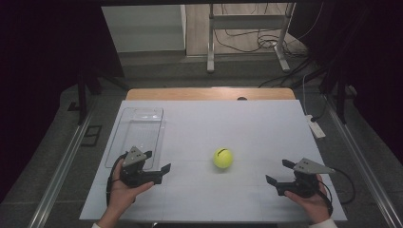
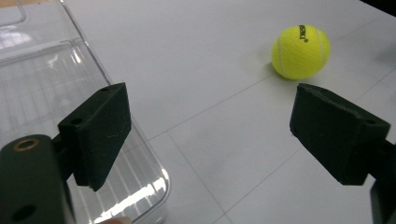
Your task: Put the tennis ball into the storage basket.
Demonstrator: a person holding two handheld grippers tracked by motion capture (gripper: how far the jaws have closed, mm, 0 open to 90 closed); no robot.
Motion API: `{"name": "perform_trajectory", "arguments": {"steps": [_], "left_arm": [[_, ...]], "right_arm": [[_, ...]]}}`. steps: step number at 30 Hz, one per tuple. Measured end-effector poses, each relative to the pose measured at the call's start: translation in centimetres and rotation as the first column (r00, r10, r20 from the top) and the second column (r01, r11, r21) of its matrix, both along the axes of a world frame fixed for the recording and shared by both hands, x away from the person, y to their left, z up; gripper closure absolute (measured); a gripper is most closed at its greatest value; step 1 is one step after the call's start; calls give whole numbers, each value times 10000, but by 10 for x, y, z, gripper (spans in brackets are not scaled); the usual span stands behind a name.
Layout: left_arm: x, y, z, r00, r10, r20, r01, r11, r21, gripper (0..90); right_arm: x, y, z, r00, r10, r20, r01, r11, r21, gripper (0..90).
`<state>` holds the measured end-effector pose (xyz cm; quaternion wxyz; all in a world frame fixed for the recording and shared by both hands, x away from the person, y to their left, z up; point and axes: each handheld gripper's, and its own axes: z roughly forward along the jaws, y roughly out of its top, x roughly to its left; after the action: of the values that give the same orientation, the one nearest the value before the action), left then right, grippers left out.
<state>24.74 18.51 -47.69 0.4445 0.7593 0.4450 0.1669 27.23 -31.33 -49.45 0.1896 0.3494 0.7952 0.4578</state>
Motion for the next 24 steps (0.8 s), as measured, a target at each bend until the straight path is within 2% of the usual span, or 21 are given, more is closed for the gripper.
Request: {"name": "perform_trajectory", "arguments": {"steps": [10,24], "left_arm": [[2,-2,9,10000,-54,-52,54,9999,134,141],[3,-8,22,9994,-341,82,340,9994,38,136]], "right_arm": [[1,1,-1,10000,84,-12,-84,10000,-35,117],[0,0,0,10000,-1,-16,1,10000,-99,118]]}}
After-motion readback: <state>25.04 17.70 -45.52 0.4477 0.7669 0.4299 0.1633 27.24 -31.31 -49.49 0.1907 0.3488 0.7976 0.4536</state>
